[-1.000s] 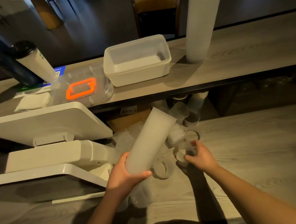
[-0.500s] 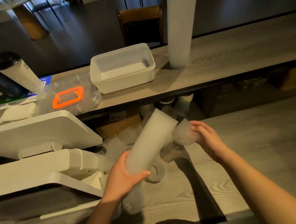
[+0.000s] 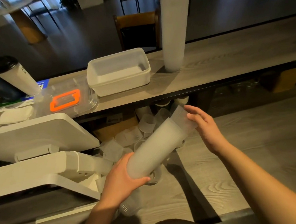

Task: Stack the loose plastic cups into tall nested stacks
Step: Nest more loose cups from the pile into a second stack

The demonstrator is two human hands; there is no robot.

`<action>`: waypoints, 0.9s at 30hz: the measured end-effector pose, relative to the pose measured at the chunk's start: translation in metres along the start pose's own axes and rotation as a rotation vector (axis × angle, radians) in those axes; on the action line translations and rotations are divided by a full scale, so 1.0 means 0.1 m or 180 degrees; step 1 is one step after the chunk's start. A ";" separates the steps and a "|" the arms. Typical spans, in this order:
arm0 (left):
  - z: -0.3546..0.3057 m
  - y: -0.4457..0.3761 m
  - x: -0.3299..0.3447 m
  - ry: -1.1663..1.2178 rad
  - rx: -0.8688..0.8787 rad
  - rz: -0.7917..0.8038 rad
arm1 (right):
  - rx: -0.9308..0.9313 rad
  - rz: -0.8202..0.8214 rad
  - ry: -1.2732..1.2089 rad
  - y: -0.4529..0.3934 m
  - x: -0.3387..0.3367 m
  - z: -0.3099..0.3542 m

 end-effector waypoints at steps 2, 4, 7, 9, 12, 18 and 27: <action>0.02 0.01 -0.01 0.0001 -0.0012 -0.0018 | 0.0032 0.0045 -0.0009 0.02 0.07 0.03; 0.03 0.03 -0.01 0.0030 -0.0021 -0.0034 | 0.0066 0.0149 0.0049 0.05 0.19 0.03; 0.02 0.05 -0.02 0.0157 -0.0073 -0.0056 | 0.0151 0.0431 0.0182 0.10 0.40 -0.08; 0.03 0.05 -0.03 0.0245 -0.0153 -0.0061 | 0.0281 0.0629 0.0166 0.11 0.50 -0.16; 0.11 0.05 -0.04 0.0383 -0.0307 -0.0061 | 0.0452 0.0704 -0.0032 0.08 0.54 -0.23; 0.33 0.02 -0.06 0.0839 -0.0807 -0.0222 | 0.0319 0.0356 0.0917 -0.13 0.37 -0.56; 0.50 -0.02 -0.11 0.0908 -0.1074 -0.0295 | -0.0198 0.1519 0.2781 -0.42 0.66 -1.06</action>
Point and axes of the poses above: each hand's wrist, its own y-axis away from the middle knuckle, its own x-axis out of the palm, z = x × y, the point moved 8 cm from there along -y, towards the middle knuckle, and after that the axes turned 9 degrees about -x, right-handed, at the moved point
